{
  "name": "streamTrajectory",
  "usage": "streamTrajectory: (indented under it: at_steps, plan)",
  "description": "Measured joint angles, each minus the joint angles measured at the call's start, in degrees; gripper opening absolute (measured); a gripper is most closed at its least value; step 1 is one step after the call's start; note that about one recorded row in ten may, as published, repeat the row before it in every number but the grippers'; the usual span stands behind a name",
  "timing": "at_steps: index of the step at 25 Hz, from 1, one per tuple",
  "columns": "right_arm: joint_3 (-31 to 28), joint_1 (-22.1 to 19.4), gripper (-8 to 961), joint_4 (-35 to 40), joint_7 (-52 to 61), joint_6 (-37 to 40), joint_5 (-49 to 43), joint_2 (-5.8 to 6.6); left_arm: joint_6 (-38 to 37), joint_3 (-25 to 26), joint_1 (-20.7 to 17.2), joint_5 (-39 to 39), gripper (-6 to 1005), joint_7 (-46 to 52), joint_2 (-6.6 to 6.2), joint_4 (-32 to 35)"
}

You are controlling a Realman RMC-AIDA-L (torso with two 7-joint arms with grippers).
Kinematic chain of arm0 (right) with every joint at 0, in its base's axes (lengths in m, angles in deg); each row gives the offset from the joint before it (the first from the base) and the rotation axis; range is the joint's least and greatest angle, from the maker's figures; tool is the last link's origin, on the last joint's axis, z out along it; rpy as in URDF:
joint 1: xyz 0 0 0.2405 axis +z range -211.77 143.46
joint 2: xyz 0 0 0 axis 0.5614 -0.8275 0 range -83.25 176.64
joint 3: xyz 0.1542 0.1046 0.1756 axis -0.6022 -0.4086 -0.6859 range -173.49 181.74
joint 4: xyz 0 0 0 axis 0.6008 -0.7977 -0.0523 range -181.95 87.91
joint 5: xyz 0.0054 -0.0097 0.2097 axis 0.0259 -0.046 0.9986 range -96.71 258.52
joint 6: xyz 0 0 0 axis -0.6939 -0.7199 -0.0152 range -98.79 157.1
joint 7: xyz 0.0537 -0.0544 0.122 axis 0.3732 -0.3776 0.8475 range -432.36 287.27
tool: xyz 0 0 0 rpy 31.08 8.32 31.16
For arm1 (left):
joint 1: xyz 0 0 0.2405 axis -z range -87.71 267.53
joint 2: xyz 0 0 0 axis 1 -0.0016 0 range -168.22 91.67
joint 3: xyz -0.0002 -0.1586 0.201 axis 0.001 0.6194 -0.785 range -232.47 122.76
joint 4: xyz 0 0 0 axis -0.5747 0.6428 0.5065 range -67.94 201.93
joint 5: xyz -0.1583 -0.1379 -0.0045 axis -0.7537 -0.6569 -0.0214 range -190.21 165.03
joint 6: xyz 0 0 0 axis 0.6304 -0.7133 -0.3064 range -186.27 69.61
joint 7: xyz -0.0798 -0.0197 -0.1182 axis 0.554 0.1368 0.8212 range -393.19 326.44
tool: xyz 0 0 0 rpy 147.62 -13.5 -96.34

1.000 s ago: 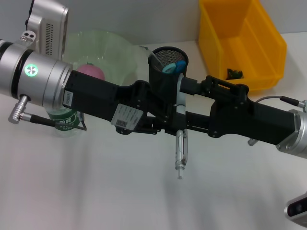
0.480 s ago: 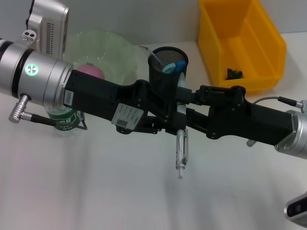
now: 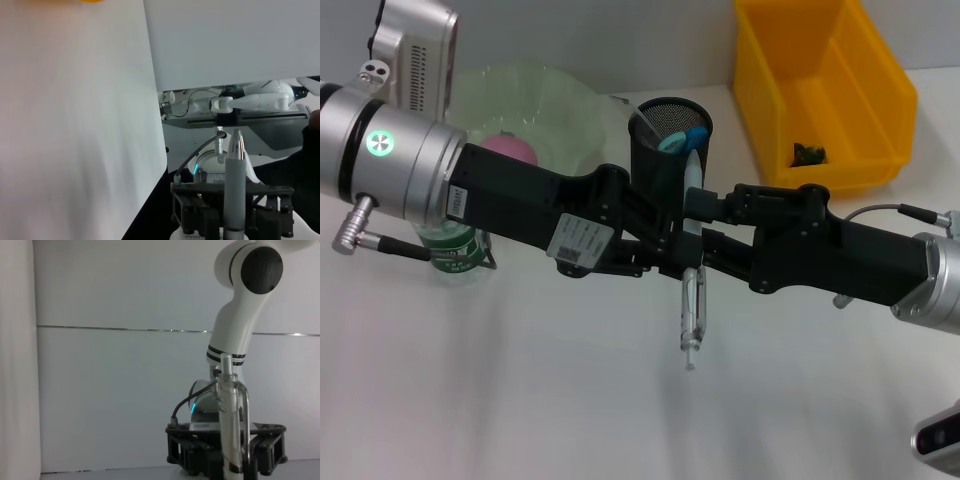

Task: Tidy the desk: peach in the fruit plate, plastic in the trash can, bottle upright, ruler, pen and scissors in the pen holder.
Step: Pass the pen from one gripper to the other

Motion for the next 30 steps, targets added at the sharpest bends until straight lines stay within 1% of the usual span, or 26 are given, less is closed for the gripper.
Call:
streamTrajectory:
  at_steps: [1, 6, 13, 20, 25, 30]
  plan:
    - [0.0, 0.0, 335, -0.1, -0.2, 0.0, 0.0, 0.0, 0.0, 0.0, -0.1, 0.0, 133, 0.0, -0.13, 0.0]
    - [0.0, 0.0, 267, -0.3, -0.3, -0.1, -0.2, 0.0, 0.0, 0.0, -0.2, 0.0, 133, 0.0, -0.17, 0.0]
    - [0.0, -0.1, 213, -0.2, -0.4, 0.0, -0.8, 0.0, -0.2, -0.3, -0.2, -0.3, 133, -0.1, -0.17, 0.0]
    - [0.0, -0.2, 177, 0.2, -0.5, 0.0, -1.4, 0.0, -0.2, -0.4, -0.2, -0.3, 133, -0.1, -0.13, 0.0]
    - [0.0, -0.2, 134, 0.3, -0.5, 0.0, -1.5, 0.0, -0.2, -0.4, -0.2, -0.3, 133, -0.1, -0.13, -0.1]
    - [0.0, -0.2, 133, 0.3, -0.5, -0.1, -1.5, 0.0, -0.1, -0.3, -0.4, -0.2, 133, -0.1, -0.25, -0.1]
